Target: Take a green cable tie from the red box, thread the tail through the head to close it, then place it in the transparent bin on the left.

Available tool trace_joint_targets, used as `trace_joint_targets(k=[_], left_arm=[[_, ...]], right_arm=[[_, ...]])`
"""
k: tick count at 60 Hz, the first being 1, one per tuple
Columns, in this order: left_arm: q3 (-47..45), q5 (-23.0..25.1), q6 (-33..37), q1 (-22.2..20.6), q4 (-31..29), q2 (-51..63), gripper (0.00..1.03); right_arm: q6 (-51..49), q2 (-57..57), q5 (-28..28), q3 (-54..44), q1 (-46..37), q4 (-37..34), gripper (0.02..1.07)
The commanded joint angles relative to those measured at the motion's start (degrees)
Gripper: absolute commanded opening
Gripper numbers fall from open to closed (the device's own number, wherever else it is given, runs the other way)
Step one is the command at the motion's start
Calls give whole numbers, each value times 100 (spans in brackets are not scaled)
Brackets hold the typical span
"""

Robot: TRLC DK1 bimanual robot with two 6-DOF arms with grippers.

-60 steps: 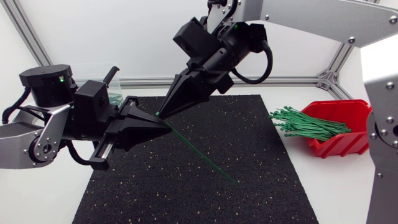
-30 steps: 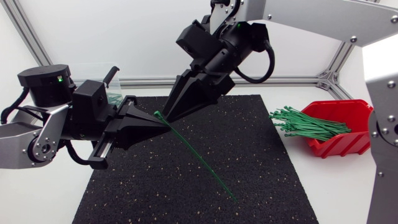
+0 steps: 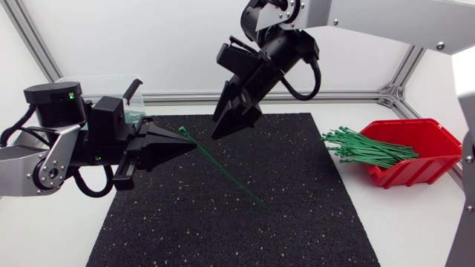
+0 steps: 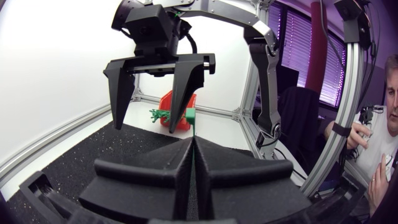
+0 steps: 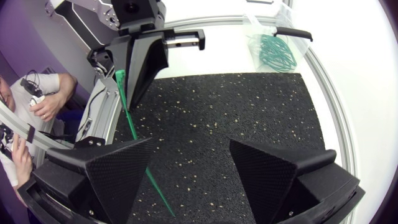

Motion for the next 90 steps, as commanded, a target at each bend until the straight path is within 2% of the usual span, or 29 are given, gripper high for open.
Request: trace_joint_targets(k=[1, 12, 22, 32, 38, 41, 55, 67, 71, 76, 79, 82, 90], left_arm=[[190, -131, -51, 46, -186, 81, 3], [506, -579, 345, 11, -1100, 11, 3], [585, -1177, 477, -174, -1522, -130, 3], [621, -1511, 486, -227, -1715, -350, 3], [594, -1757, 486, -271, -1715, -499, 3], [594, -1783, 477, -271, -1715, -543, 3], [629, -1783, 433, -227, -1689, -552, 3], [726, -1783, 389, -227, -1654, -394, 3], [796, -1774, 301, -227, -1636, -306, 3], [823, -1774, 266, -209, -1627, -253, 3], [840, -1774, 257, -191, -1619, -244, 3], [840, -1774, 222, -191, -1601, -235, 3], [823, -1774, 90, -148, -1478, -235, 3]], right_arm=[[301, -329, 300, -548, 24, 335, 94], [538, -804, 573, -1392, 68, 951, 93], [1021, -1226, 933, -1893, 349, 1460, 92], [1698, -1516, 1592, -2613, 824, 2313, 83], [2085, -1595, 1865, -2833, 1087, 2682, 70], [2304, -1604, 2032, -2886, 1149, 2858, 60], [2805, -1815, 2761, -3185, 1219, 3587, 42], [2902, -1973, 2796, -3352, 1219, 3851, 39], [2920, -2026, 2770, -3387, 1219, 3904, 29], [2928, -2069, 2726, -3440, 1237, 3921, 23], [2955, -2069, 2717, -3484, 1281, 3948, 13], [2964, -2061, 2709, -3510, 1289, 3983, 8], [2999, -2026, 2586, -3492, 1298, 3983, 8]])
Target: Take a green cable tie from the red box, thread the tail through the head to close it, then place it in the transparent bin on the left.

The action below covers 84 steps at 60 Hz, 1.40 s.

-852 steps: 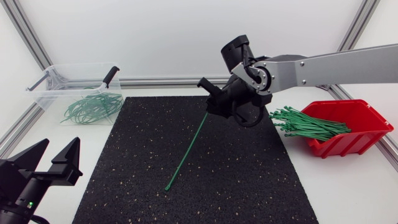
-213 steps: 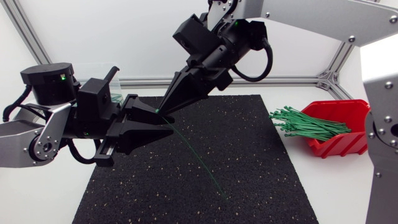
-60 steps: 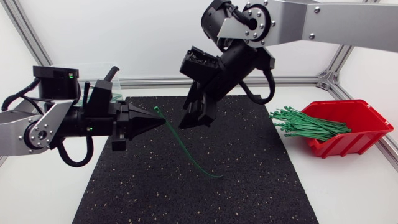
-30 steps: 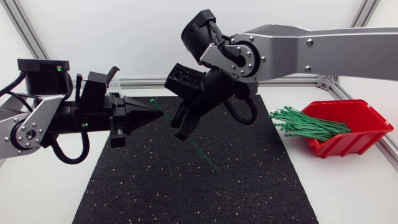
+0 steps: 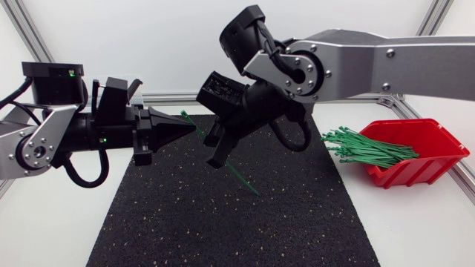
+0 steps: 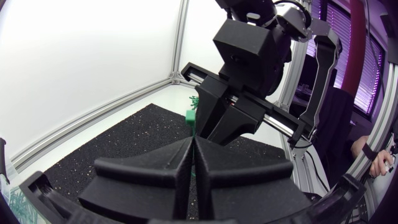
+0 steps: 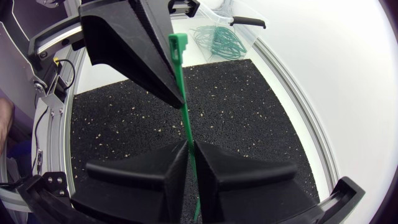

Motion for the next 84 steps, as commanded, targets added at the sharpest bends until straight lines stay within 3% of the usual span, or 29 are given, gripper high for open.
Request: trace_joint_targets(k=[1, 5, 9, 15, 25, 50, 84], left_arm=[[106, 27, -129, 71, 126, 90, 3], [71, 35, -129, 71, 153, 64, 4], [53, 35, -146, 80, 170, 55, 12], [62, 44, -234, 106, 249, 81, 13], [27, 44, -419, 150, 443, 90, 25], [-351, 62, -920, 203, 1304, 55, 31], [27, 334, -1491, 220, 1647, 64, 46]], right_arm=[[136, -58, -83, -131, 35, 92, 8], [188, -50, -110, -122, 35, 92, 8], [232, -50, -233, -122, 0, 92, 8], [294, -32, -408, -131, -71, 92, 8], [399, -23, -602, -131, -97, 57, 8], [733, 21, -1094, -87, -405, 128, 8], [1287, 153, -2360, 19, -923, 268, 8]])
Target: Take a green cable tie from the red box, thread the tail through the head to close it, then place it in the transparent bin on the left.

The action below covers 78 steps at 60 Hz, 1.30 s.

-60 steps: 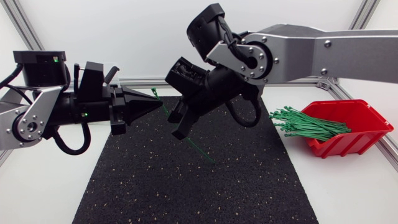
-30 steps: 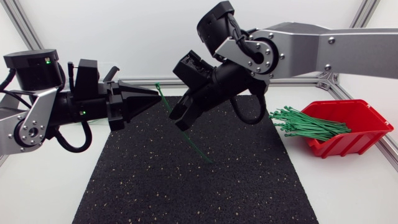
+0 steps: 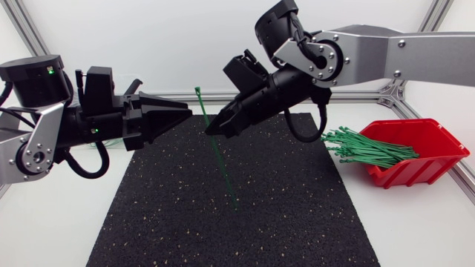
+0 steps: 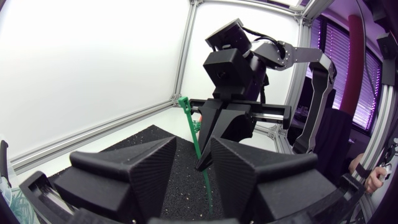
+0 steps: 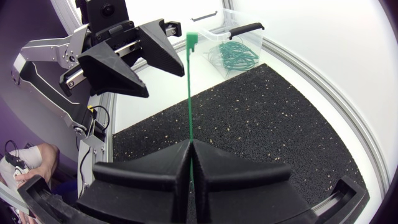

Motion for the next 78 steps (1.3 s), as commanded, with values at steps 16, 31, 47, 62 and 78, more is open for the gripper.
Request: trace_joint_targets(k=[16, 31, 47, 62, 78], left_arm=[[542, 382, -513, -13, 236, 512, 50], [568, 865, -847, 189, 816, 1066, 50], [691, 1507, -1348, 294, 1220, 1294, 50], [806, 1753, -1427, 268, 1255, 1470, 50], [867, 1735, -1603, 171, 1273, 1479, 46]], right_arm=[[348, 243, -535, 36, -119, 126, 8], [392, 243, -737, -17, -225, 206, 8], [418, 313, -921, 10, -277, 258, 8], [418, 375, -1009, -8, -269, 267, 8], [418, 357, -1088, -78, -260, 267, 8]])
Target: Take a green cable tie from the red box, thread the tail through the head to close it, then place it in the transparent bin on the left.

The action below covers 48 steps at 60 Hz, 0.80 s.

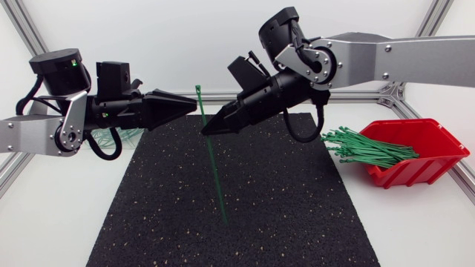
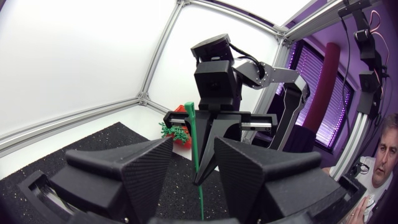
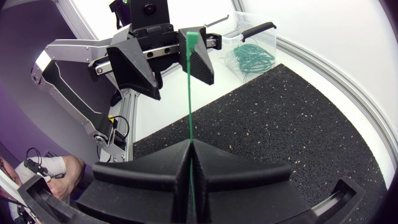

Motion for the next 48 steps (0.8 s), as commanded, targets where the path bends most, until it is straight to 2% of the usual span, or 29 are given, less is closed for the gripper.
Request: trace_joint_targets(k=[1, 29, 40, 48], left_arm=[[161, 72, -215, -65, 90, 76, 46], [56, 54, -461, -153, 152, -223, 42], [3, 54, -497, -206, 169, -320, 29], [-32, 54, -505, -250, 187, -337, 27]], right_arm=[[130, 130, -74, -78, -28, 55, 8], [191, -72, -206, -236, 16, 29, 8], [209, -72, -206, -236, 33, 37, 8], [209, -90, -215, -227, 33, 46, 8]])
